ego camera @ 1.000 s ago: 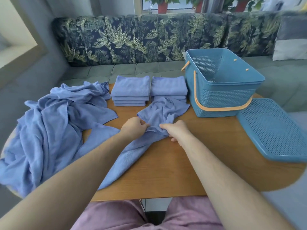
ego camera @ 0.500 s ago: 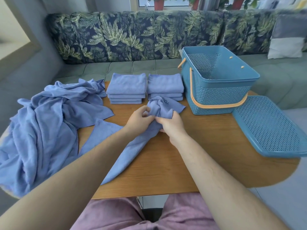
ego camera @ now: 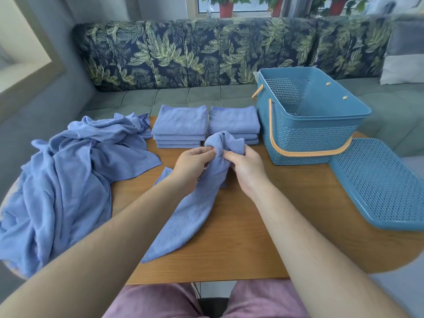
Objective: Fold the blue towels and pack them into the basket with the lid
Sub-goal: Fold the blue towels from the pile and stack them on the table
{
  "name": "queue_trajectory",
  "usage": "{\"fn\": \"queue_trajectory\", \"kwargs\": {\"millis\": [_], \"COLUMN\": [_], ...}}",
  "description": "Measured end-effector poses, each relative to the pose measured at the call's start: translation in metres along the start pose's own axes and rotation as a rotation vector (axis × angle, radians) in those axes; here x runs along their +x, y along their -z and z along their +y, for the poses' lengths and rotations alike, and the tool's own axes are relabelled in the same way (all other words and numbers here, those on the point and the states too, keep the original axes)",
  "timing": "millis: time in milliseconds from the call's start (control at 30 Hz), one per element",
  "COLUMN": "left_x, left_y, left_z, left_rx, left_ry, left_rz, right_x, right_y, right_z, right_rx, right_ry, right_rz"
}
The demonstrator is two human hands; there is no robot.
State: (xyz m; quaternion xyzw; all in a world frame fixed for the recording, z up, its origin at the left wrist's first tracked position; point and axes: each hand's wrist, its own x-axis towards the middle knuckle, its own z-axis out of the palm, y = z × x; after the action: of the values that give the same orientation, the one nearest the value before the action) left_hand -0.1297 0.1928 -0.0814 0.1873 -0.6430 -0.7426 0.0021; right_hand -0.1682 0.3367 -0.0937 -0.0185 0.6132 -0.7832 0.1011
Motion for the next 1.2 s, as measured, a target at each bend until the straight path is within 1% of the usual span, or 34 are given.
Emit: {"fn": "queue_trajectory", "kwargs": {"millis": [133, 233, 333, 467, 567, 667, 767, 867, 967, 1067, 1133, 1200], "left_x": [0.000, -0.002, -0.008, -0.010, -0.010, -0.012, -0.021, -0.034, -0.045, -0.056, -0.064, -0.073], "left_y": [-0.001, -0.002, 0.000, 0.011, 0.027, 0.048, 0.064, 0.077, 0.092, 0.103, 0.106, 0.107], "left_z": [0.003, 0.006, 0.014, 0.023, 0.028, 0.037, 0.051, 0.067, 0.082, 0.098, 0.110, 0.124], "left_rx": [0.037, 0.030, 0.017, -0.038, -0.013, 0.032, 0.047, -0.014, -0.124, -0.257, -0.285, -0.299], "left_ry": [-0.027, -0.075, -0.127, -0.184, -0.198, -0.226, -0.277, -0.307, -0.273, -0.278, -0.301, -0.328], "left_rz": [0.063, 0.066, 0.079, 0.151, 0.189, 0.213, 0.210, 0.224, 0.221, 0.145, 0.093, 0.132], "right_x": [0.002, 0.001, 0.002, 0.000, -0.004, -0.007, -0.008, -0.011, -0.015, -0.018, -0.020, -0.024], "right_y": [0.005, 0.004, 0.001, 0.002, 0.006, 0.010, 0.014, 0.017, 0.020, 0.021, 0.019, 0.015], "right_z": [-0.001, -0.005, -0.011, -0.020, -0.026, -0.038, -0.059, -0.080, -0.101, -0.124, -0.140, -0.158], "right_rx": [-0.014, -0.036, -0.028, -0.018, -0.046, -0.062, -0.081, -0.131, -0.237, -0.360, -0.442, -0.453], "right_ry": [0.006, 0.019, 0.031, 0.057, 0.069, 0.057, 0.084, 0.140, 0.139, 0.093, 0.121, 0.180], "right_rz": [-0.057, -0.054, -0.004, 0.111, 0.188, 0.211, 0.221, 0.226, 0.216, 0.194, 0.221, 0.280]}}
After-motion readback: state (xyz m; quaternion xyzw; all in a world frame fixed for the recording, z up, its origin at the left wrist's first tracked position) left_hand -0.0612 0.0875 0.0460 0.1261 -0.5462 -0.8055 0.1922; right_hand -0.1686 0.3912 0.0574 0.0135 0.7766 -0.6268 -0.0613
